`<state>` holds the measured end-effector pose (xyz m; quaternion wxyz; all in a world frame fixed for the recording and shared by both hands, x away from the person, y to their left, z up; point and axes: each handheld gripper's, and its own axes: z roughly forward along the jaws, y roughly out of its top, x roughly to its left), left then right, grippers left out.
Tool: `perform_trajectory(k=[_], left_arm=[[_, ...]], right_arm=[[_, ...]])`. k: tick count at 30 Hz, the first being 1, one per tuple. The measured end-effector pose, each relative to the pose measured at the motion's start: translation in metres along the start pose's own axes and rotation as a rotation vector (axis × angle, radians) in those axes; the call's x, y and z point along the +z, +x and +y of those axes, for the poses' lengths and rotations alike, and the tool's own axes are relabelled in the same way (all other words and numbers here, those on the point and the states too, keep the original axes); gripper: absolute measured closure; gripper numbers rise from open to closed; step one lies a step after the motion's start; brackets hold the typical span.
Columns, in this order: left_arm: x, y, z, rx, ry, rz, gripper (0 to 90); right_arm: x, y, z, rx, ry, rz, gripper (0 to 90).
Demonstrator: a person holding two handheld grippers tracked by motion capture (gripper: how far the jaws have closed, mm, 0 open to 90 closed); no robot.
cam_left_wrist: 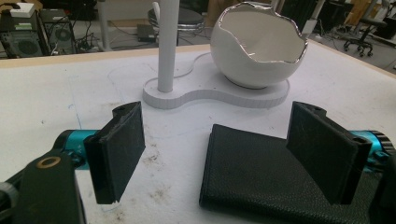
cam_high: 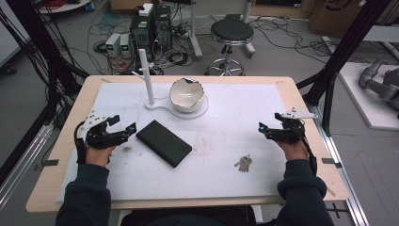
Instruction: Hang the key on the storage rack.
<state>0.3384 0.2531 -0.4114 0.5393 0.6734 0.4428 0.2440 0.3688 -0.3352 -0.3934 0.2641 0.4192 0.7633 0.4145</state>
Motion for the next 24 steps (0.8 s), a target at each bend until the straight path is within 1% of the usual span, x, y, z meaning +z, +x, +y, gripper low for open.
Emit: perform_trajectory(k=[4, 7, 8, 10, 12, 14, 16, 17, 18, 19, 20, 21, 23, 24], left_arm=[[0.001, -0.001, -0.001, -0.004, 0.001, 0.002, 19.8], [0.004, -0.001, -0.001, -0.006, 0.008, -0.001, 20.0], [0.004, -0.001, -0.001, -0.006, 0.008, 0.000, 20.2], [0.005, -0.001, -0.001, -0.008, 0.008, 0.002, 20.5], [0.006, -0.002, -0.001, -0.008, 0.009, -0.005, 21.2], [0.007, -0.002, -0.001, -0.007, 0.006, -0.010, 21.6], [0.008, -0.002, 0.000, -0.004, 0.006, -0.013, 22.0], [0.008, -0.002, 0.000, -0.005, 0.006, -0.014, 22.1], [0.007, -0.002, 0.000, -0.008, 0.008, -0.015, 22.2], [0.007, -0.002, 0.000, -0.008, 0.008, -0.015, 22.2], [0.007, -0.003, 0.000, -0.009, 0.006, -0.020, 22.2], [0.007, -0.003, 0.000, -0.008, 0.004, -0.021, 22.2], [0.007, -0.003, 0.000, -0.004, 0.008, -0.022, 22.4], [0.008, -0.003, 0.000, -0.003, 0.012, -0.022, 22.4]], right_arm=[[-0.001, 0.000, 0.000, 0.009, -0.007, 0.002, 20.4], [0.000, -0.002, -0.001, 0.015, -0.008, 0.023, 20.5], [-0.001, -0.003, -0.002, 0.026, -0.005, 0.030, 20.5], [-0.002, -0.003, -0.003, 0.029, -0.007, 0.030, 20.5], [-0.005, -0.005, -0.007, 0.042, -0.013, 0.032, 20.5], [-0.006, -0.005, -0.007, 0.042, -0.015, 0.035, 20.5], [-0.007, -0.005, -0.008, 0.046, -0.015, 0.052, 20.7], [-0.006, -0.005, -0.008, 0.045, -0.015, 0.070, 20.9], [-0.005, -0.004, -0.010, 0.039, -0.012, 0.116, 26.0], [-0.005, -0.004, -0.010, 0.039, -0.012, 0.116, 26.0], [-0.004, -0.002, -0.013, 0.018, 0.005, 0.212, 31.8], [-0.004, -0.002, -0.013, 0.018, 0.005, 0.212, 31.8], [-0.002, 0.002, -0.017, -0.008, 0.026, 0.312, 38.5], [0.000, 0.007, -0.019, -0.042, 0.057, 0.401, 45.5]])
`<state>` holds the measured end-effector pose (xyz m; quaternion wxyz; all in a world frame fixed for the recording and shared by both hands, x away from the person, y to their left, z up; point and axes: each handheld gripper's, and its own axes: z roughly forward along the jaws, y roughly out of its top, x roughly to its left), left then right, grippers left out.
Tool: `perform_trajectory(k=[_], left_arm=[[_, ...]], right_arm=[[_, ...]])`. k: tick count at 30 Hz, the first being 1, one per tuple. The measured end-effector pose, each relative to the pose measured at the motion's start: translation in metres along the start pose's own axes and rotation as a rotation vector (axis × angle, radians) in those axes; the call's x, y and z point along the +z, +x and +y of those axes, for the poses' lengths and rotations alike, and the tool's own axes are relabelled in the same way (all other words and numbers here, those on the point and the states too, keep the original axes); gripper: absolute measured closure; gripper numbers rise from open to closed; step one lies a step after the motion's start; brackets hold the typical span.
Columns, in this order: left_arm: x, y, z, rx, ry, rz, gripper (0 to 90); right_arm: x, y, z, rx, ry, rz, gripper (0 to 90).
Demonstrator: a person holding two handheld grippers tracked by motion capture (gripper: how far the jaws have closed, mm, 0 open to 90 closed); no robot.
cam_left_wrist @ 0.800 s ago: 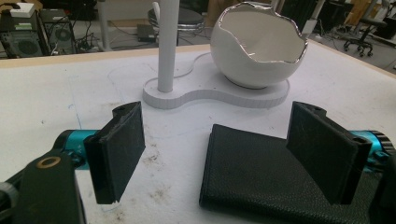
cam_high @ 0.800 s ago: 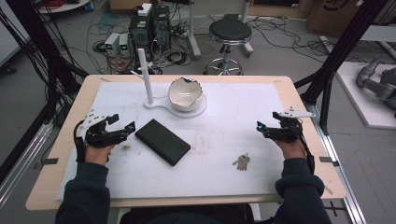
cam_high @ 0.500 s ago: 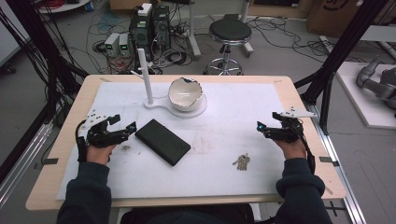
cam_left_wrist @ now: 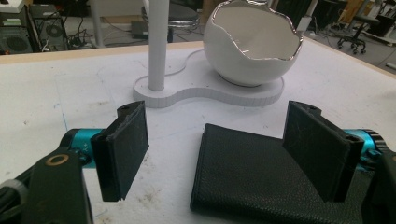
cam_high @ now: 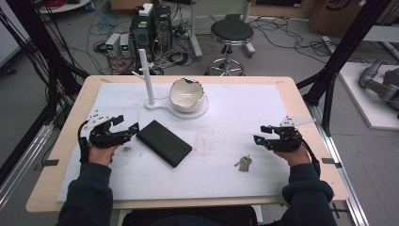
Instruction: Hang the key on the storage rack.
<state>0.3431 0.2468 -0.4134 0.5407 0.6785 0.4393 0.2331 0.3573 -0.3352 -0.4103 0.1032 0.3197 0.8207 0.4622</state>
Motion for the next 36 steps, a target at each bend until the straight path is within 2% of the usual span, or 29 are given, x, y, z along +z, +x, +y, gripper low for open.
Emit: perform_trajectory(k=[1, 3, 4, 5, 6, 8, 12, 15, 16, 18, 20, 22, 27, 29, 30, 31, 32, 33, 36], left_arm=[[0.000, 0.000, 0.000, -0.005, 0.001, -0.001, 22.4], [0.001, 0.000, 0.000, -0.005, 0.001, -0.002, 22.6], [0.000, 0.000, 0.000, -0.004, 0.001, 0.000, 22.8], [0.001, 0.000, 0.000, -0.006, 0.001, -0.001, 22.8], [0.001, 0.001, 0.000, -0.007, 0.004, 0.001, 22.8], [0.001, 0.001, -0.001, -0.009, 0.009, 0.001, 22.8], [0.002, 0.000, -0.001, -0.008, 0.018, -0.001, 23.2], [0.003, -0.001, -0.001, -0.008, 0.026, -0.004, 23.2], [0.003, -0.001, -0.001, -0.007, 0.028, -0.005, 23.4], [0.003, -0.002, -0.001, -0.005, 0.028, -0.004, 23.5], [0.003, -0.001, -0.001, -0.006, 0.025, -0.007, 23.5], [0.003, -0.001, -0.001, -0.007, 0.027, -0.004, 23.5], [0.003, 0.000, -0.001, -0.011, 0.027, -0.006, 23.6], [0.003, -0.001, -0.001, -0.012, 0.025, -0.006, 23.7], [0.002, 0.000, -0.001, -0.013, 0.026, -0.005, 23.7], [0.002, 0.000, -0.001, -0.014, 0.026, -0.005, 23.7], [0.002, 0.000, -0.001, -0.013, 0.026, -0.004, 23.7], [0.002, 0.000, -0.001, -0.014, 0.026, -0.004, 23.7], [0.003, 0.000, -0.001, -0.014, 0.027, -0.005, 23.7]], right_arm=[[0.000, 0.000, 0.000, 0.000, 0.000, 0.000, 45.5], [0.004, 0.003, -0.001, -0.032, 0.034, 0.079, 51.0], [0.009, 0.007, -0.003, -0.080, 0.067, 0.135, 57.2], [0.009, 0.007, -0.003, -0.080, 0.067, 0.135, 57.2], [0.012, 0.009, -0.003, -0.103, 0.084, 0.154, 59.5], [0.015, 0.011, -0.006, -0.129, 0.130, 0.184, 63.0], [0.019, 0.011, -0.013, -0.179, 0.208, 0.214, 66.4], [0.023, 0.012, -0.014, -0.192, 0.221, 0.217, 67.0], [0.030, 0.013, -0.015, -0.197, 0.249, 0.225, 70.6], [0.033, 0.014, -0.015, -0.196, 0.260, 0.231, 72.2], [0.034, 0.014, -0.014, -0.191, 0.255, 0.231, 77.3], [0.030, 0.012, -0.013, -0.181, 0.225, 0.223, 87.3], [0.026, 0.011, -0.011, -0.151, 0.199, 0.213, 88.5], [0.024, 0.010, -0.009, -0.130, 0.166, 0.186, 88.6], [0.021, 0.008, -0.006, -0.111, 0.126, 0.138, 88.8], [0.021, 0.008, -0.006, -0.111, 0.126, 0.138, 88.8], [0.018, 0.007, -0.004, -0.105, 0.094, 0.092, 88.8], [0.018, 0.007, -0.004, -0.105, 0.094, 0.092, 88.8], [0.013, 0.006, -0.002, -0.098, 0.057, 0.033, 88.8]])
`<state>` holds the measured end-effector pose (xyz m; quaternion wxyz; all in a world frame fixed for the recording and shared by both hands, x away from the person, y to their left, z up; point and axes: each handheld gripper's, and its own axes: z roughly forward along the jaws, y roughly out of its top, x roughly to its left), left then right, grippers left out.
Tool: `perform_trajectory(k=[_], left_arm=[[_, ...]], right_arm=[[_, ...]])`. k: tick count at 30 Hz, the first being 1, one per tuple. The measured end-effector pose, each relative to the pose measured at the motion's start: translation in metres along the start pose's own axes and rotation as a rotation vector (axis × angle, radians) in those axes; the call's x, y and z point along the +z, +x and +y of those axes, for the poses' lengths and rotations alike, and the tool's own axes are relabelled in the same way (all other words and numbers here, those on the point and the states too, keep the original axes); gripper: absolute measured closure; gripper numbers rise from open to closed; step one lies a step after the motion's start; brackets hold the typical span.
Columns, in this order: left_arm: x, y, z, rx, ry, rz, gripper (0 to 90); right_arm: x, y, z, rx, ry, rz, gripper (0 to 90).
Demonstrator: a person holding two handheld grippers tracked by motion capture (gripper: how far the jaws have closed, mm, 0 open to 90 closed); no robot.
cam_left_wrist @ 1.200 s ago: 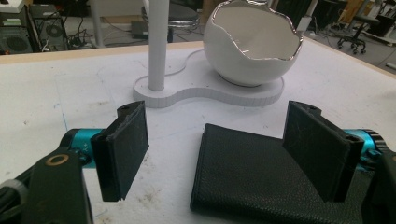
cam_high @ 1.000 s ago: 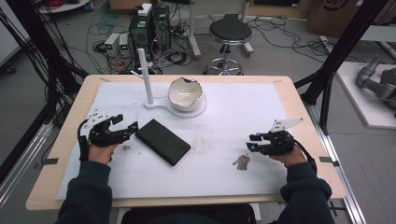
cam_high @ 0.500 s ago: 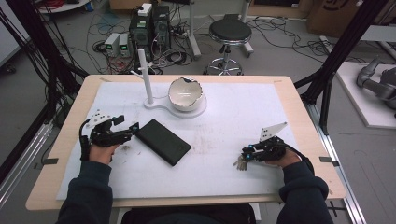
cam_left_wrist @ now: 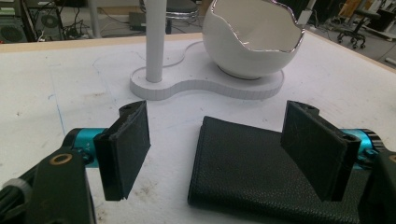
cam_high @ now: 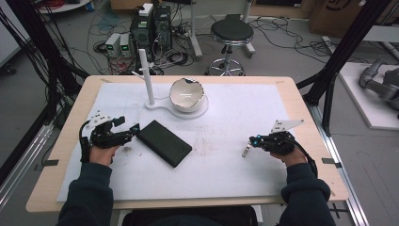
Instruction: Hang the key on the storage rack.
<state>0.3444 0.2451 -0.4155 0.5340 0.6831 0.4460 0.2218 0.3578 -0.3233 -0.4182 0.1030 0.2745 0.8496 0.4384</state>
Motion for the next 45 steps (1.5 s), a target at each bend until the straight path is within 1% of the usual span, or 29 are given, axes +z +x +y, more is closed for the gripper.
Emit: perform_trajectory(k=[2, 3, 5, 6, 9, 10, 13, 14, 15, 19, 20, 21, 23, 27, 28, 29, 30, 31, 32, 33, 34, 35, 36, 37, 38, 39, 40, 41, 45], left_arm=[[0.000, 0.000, 0.000, 0.000, 0.000, 0.001, 23.7], [0.000, 0.000, 0.000, 0.000, 0.000, 0.000, 23.7], [0.000, 0.000, 0.000, 0.000, 0.000, 0.001, 23.7], [0.000, 0.000, 0.000, 0.000, 0.000, 0.001, 23.8], [-0.001, 0.000, 0.000, -0.002, 0.000, 0.005, 23.8], [-0.001, 0.001, -0.001, -0.004, 0.001, 0.006, 23.8], [-0.002, 0.001, -0.001, -0.003, 0.001, 0.012, 23.9], [-0.002, 0.001, -0.001, -0.002, 0.000, 0.012, 23.8], [-0.002, 0.001, -0.001, -0.001, 0.002, 0.012, 23.8], [-0.002, 0.001, -0.001, 0.002, 0.003, 0.011, 23.9], [-0.002, 0.001, -0.001, 0.001, 0.003, 0.012, 23.9], [-0.002, 0.001, -0.001, -0.001, 0.003, 0.012, 23.9], [-0.002, 0.001, -0.001, -0.001, 0.002, 0.014, 24.0], [-0.005, 0.003, -0.001, 0.000, -0.002, 0.025, 25.5], [-0.006, 0.004, 0.000, -0.002, -0.004, 0.027, 25.5], [-0.007, 0.005, -0.001, -0.001, -0.007, 0.030, 25.5], [-0.008, 0.006, -0.001, -0.001, -0.007, 0.030, 25.6], [-0.008, 0.006, -0.001, -0.005, -0.011, 0.032, 25.6], [-0.009, 0.007, -0.002, -0.004, -0.010, 0.029, 25.7], [-0.009, 0.007, -0.003, -0.005, -0.008, 0.028, 25.8], [-0.009, 0.008, -0.004, -0.004, -0.002, 0.029, 25.9], [-0.009, 0.008, -0.004, -0.007, 0.001, 0.028, 25.9], [-0.009, 0.008, -0.005, -0.006, 0.003, 0.028, 25.8], [-0.009, 0.007, -0.005, -0.004, 0.004, 0.027, 25.9], [-0.009, 0.007, -0.005, -0.005, 0.002, 0.026, 26.0], [-0.010, 0.006, -0.005, 0.000, 0.004, 0.028, 26.0], [-0.010, 0.006, -0.004, -0.002, 0.000, 0.027, 26.1], [-0.010, 0.006, -0.004, 0.000, 0.001, 0.028, 26.2], [-0.007, 0.005, -0.006, -0.001, 0.015, 0.023, 26.2]], right_arm=[[0.000, 0.001, 0.001, 0.000, -0.010, -0.024, 88.8], [0.001, 0.001, 0.001, 0.000, -0.004, -0.032, 88.7], [0.005, 0.002, 0.001, -0.005, 0.022, -0.031, 88.7], [0.011, 0.004, 0.001, -0.013, 0.057, -0.039, 88.7], [0.014, 0.005, 0.002, -0.027, 0.071, -0.048, 88.9], [0.014, 0.005, 0.004, -0.029, 0.061, -0.056, 88.9], [0.010, 0.007, 0.014, -0.022, -0.004, -0.080, 89.3], [0.009, 0.010, 0.024, -0.038, -0.045, -0.093, 89.4], [0.009, 0.010, 0.024, -0.038, -0.045, -0.093, 89.4], [0.016, 0.016, 0.044, -0.080, -0.080, -0.112, 89.7], [0.021, 0.017, 0.055, -0.092, -0.093, -0.108, 89.7], [0.021, 0.017, 0.055, -0.092, -0.093, -0.108, 89.7], [0.026, 0.016, 0.068, -0.099, -0.106, -0.100, 90.0], [0.034, 0.015, 0.100, -0.113, -0.166, -0.065, 90.0], [0.039, 0.015, 0.120, -0.138, -0.157, -0.071, 90.0], [0.039, 0.015, 0.120, -0.138, -0.157, -0.071, 90.0], [0.043, 0.014, 0.128, -0.139, -0.130, -0.072, 90.0], [0.043, 0.014, 0.128, -0.139, -0.130, -0.072, 90.0], [0.046, 0.012, 0.127, -0.131, -0.114, -0.053, 90.0], [0.049, 0.011, 0.125, -0.133, -0.083, -0.055, 90.0], [0.052, 0.009, 0.122, -0.115, -0.042, -0.049, 88.9], [0.056, 0.008, 0.117, -0.107, -0.015, -0.053, 81.7], [0.060, 0.007, 0.111, -0.082, 0.002, -0.053, 74.4], [0.065, 0.004, 0.106, -0.051, 0.018, -0.049, 71.0], [0.076, 0.001, 0.095, -0.039, 0.052, -0.047, 69.9], [0.076, 0.001, 0.095, -0.039, 0.052, -0.047, 69.9], [0.080, -0.002, 0.090, -0.036, 0.068, -0.045, 68.8], [0.088, -0.008, 0.083, -0.021, 0.100, -0.033, 65.9], [0.095, -0.014, 0.079, -0.014, 0.123, -0.047, 65.1]])
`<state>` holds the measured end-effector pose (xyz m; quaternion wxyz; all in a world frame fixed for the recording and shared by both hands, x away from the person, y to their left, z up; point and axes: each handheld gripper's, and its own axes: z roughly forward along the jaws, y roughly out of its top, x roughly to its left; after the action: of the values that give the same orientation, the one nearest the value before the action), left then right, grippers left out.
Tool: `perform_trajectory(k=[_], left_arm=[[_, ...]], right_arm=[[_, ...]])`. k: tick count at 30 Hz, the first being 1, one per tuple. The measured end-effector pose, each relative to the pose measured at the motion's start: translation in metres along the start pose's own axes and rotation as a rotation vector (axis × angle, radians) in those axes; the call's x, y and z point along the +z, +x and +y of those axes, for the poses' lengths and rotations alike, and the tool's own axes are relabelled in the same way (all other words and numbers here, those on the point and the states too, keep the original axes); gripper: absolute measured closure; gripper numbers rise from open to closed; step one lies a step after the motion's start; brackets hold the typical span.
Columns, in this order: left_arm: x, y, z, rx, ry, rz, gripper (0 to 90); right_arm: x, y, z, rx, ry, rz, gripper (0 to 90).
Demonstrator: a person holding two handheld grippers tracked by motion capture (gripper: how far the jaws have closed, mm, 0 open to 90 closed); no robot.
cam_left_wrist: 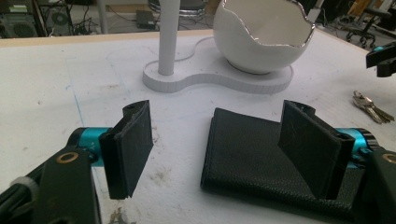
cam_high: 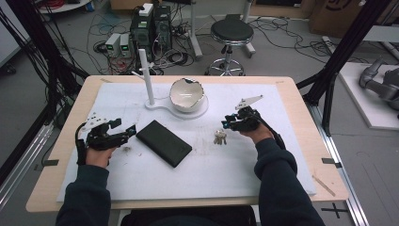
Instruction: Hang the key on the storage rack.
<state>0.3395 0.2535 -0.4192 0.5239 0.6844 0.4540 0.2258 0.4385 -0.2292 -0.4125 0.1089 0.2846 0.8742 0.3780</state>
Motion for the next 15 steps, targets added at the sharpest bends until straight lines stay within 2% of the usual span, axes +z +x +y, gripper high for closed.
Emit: perform_trajectory(k=[4, 5, 6, 9, 10, 12, 15], left_arm=[[0.000, -0.001, 0.000, 0.002, 0.001, -0.003, 26.5], [0.000, -0.001, 0.000, 0.001, 0.002, -0.002, 26.5], [0.000, 0.000, 0.000, 0.003, 0.001, -0.001, 26.5], [-0.001, 0.000, 0.000, -0.002, -0.001, -0.002, 26.5], [-0.001, 0.000, 0.000, -0.002, -0.001, -0.002, 26.5], [-0.001, 0.000, 0.000, -0.002, 0.002, -0.001, 26.5], [-0.001, 0.000, -0.001, -0.001, 0.002, -0.001, 26.5]], right_arm=[[0.015, -0.002, -0.003, -0.009, 0.034, 0.029, 66.2], [0.023, -0.001, -0.004, -0.023, 0.065, 0.034, 68.2], [0.023, -0.001, -0.004, -0.023, 0.065, 0.034, 68.2], [0.033, 0.001, -0.008, -0.038, 0.119, 0.046, 77.3], [0.033, 0.001, -0.009, -0.044, 0.110, 0.041, 78.8], [0.032, 0.001, -0.009, -0.037, 0.111, 0.044, 88.0], [0.032, 0.006, -0.008, -0.056, 0.124, 0.012, 89.8]])
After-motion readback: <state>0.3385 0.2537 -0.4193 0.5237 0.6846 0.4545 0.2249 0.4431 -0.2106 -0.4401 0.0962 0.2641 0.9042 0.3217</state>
